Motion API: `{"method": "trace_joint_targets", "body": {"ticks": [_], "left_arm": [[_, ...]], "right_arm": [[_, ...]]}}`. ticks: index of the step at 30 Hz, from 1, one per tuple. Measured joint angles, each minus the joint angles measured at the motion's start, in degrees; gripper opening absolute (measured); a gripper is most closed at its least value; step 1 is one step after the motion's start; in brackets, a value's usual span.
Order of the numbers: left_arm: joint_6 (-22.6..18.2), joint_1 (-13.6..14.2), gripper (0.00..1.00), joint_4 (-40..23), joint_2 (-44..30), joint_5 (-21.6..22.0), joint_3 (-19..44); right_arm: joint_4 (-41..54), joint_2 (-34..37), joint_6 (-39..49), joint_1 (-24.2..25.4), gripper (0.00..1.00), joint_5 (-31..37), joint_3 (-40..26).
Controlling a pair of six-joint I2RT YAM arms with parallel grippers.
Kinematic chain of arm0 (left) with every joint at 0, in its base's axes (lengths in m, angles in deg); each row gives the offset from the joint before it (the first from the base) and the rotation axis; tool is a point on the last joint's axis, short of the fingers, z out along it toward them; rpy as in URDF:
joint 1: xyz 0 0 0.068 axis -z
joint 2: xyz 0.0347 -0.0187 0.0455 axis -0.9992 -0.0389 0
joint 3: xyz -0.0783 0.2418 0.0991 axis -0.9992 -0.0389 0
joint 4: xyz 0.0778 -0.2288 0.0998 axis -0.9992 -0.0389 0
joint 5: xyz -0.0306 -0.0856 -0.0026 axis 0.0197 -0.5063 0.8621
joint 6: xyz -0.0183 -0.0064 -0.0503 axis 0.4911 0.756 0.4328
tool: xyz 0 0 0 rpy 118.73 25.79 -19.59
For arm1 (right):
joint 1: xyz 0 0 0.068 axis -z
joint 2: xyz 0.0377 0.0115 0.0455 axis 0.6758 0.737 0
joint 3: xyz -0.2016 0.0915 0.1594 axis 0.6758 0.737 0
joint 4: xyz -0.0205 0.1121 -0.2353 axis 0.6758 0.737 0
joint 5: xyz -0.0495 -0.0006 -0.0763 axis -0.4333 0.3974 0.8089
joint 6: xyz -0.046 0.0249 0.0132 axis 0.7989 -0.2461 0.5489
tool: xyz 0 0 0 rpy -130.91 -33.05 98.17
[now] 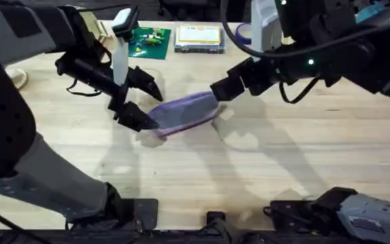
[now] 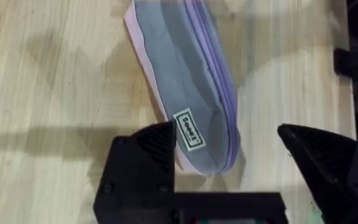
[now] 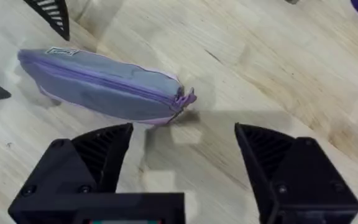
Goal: Unzip the bag, pick up the pens from the table one at a time and place them inside, then zip the bag closed.
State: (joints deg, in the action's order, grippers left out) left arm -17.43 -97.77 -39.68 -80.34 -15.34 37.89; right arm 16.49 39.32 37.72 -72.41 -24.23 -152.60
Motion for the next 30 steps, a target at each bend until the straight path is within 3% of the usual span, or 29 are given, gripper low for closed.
{"method": "trace_joint_targets", "body": {"ticks": [8, 13, 22, 30], "left_arm": [[2.23, 0.0, 0.996, -0.02, 9.32, 4.59, 4.19], [7.78, 0.0, 0.996, -0.44, 17.36, 8.95, 4.52], [21.76, 0.0, 0.995, -1.38, 33.39, 15.27, 4.52], [26.14, 0.0, 0.995, -8.62, 44.59, 18.18, 4.52]], "right_arm": [[0.0, 0.0, 0.0, 0.0, 0.997, 0.0, 0.01], [0.0, 0.0, 0.0, 0.0, 0.998, 0.0, 0.0], [0.01, 0.0, 0.0, 0.0, 0.998, -0.01, 0.0], [0.02, 0.0, 0.0, 0.0, 0.998, 0.0, 0.01]]}}
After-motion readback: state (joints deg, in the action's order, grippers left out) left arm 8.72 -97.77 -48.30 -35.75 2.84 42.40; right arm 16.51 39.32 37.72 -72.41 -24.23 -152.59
